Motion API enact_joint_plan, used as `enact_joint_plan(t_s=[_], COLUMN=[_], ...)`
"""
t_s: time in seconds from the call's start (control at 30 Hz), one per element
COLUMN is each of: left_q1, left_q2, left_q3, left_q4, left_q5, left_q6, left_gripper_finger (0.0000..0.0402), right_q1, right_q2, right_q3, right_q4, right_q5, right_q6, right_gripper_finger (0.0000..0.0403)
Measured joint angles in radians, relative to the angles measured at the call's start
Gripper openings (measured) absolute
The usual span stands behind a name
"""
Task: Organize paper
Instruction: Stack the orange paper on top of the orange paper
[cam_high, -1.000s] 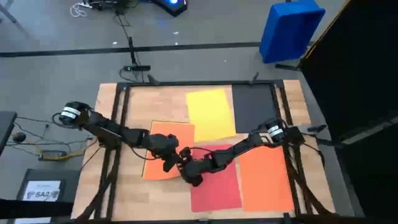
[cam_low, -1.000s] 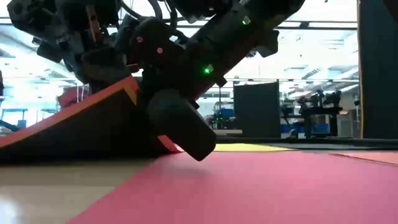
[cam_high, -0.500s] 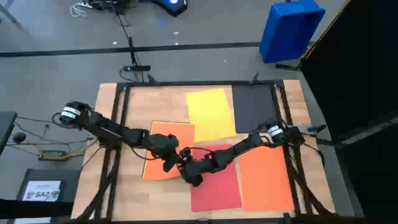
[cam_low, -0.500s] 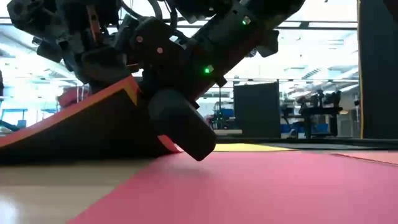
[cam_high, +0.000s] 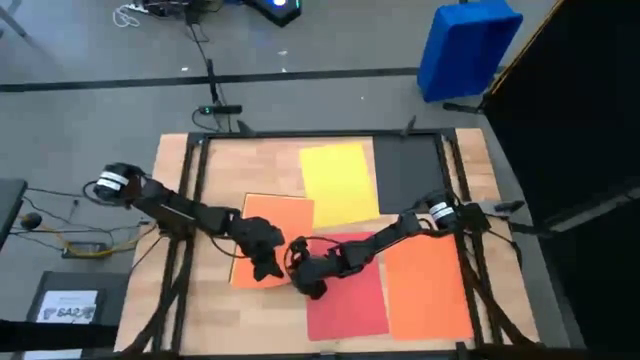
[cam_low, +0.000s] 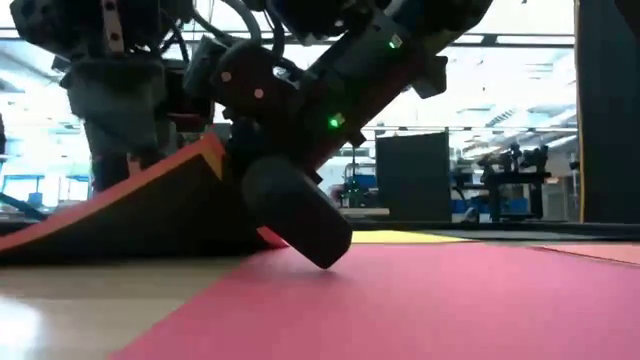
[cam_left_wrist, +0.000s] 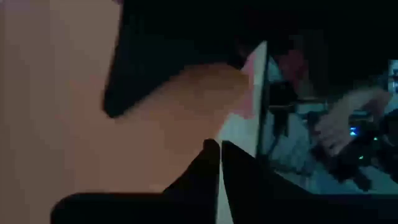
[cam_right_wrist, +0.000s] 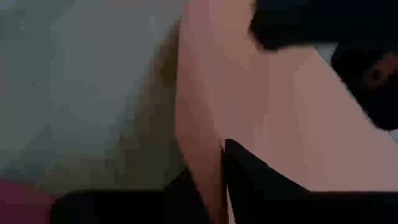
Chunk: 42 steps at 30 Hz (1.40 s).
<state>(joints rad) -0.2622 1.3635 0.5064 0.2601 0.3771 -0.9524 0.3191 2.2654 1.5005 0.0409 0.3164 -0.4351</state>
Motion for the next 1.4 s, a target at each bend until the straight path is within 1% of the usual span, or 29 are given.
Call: enact_joint_plan(t_s=[0.1, 0.2, 0.3, 0.4, 0.43, 0.47, 0.53, 0.67, 0.83, 0.97, 1.03, 1.1, 1.27, 1.33, 1.4], left_q1=[-0.05, -0.111, -0.187, -0.264, -0.286, -0.304, -0.328, -0.361, -0.378, -0.378, -0.388, -0.407, -0.453, -0.467, -0.474], left_q2=[-0.056, -0.136, -0.209, -0.231, -0.228, -0.221, -0.201, -0.136, -0.054, -0.033, -0.033, -0.032, -0.032, -0.032, -0.033], left_q3=[0.0, 0.002, 0.044, 0.107, 0.125, 0.143, 0.178, 0.225, 0.227, 0.226, 0.227, 0.248, 0.38, 0.426, 0.441], left_q4=[-0.04, -0.165, -0.363, -0.494, -0.513, -0.518, -0.514, -0.515, -0.522, -0.519, -0.552, -0.632, -0.864, -0.866, -0.835], left_q5=[-0.1, -0.245, -0.446, -0.662, -0.71, -0.736, -0.756, -0.758, -0.72, -0.71, -0.73, -0.766, -0.906, -0.925, -0.929], left_q6=[-0.018, -0.031, -0.034, -0.026, -0.017, 0.003, 0.046, 0.089, 0.107, 0.111, 0.11, 0.106, 0.106, 0.142, 0.164], left_gripper_finger=[0.0, 0.0, 0.0, 0.0, 0.0, 0.0, 0.0, 0.0, 0.0, 0.0, 0.0, 0.0, 0.0, 0.0, 0.0], right_q1=[-0.001, -0.005, -0.008, -0.015, -0.018, -0.02, -0.025, -0.033, -0.04, -0.045, -0.048, -0.05, -0.056, -0.061, -0.067], right_q2=[0.0, -0.001, -0.001, -0.001, -0.001, -0.001, -0.001, -0.002, -0.003, -0.003, -0.003, -0.003, -0.003, -0.003, -0.003], right_q3=[0.0, 0.0, 0.0, 0.0, 0.0, 0.0, 0.001, 0.001, 0.001, 0.001, 0.001, 0.001, 0.001, 0.001, 0.002], right_q4=[-0.001, 0.002, 0.007, 0.012, 0.016, 0.021, 0.036, 0.063, 0.086, 0.087, 0.087, 0.087, 0.096, 0.096, 0.096], right_q5=[-0.007, -0.03, -0.042, -0.052, -0.051, -0.052, -0.058, -0.078, -0.113, -0.13, -0.138, -0.138, -0.139, -0.148, -0.164], right_q6=[0.016, 0.024, 0.038, 0.077, 0.09, 0.102, 0.125, 0.146, 0.156, 0.191, 0.206, 0.208, 0.224, 0.246, 0.261], right_gripper_finger=[0.0, 0.0, 0.0, 0.0, 0.0, 0.0, 0.0, 0.0, 0.0, 0.0, 0.0, 0.0, 0.0, 0.0, 0.0])
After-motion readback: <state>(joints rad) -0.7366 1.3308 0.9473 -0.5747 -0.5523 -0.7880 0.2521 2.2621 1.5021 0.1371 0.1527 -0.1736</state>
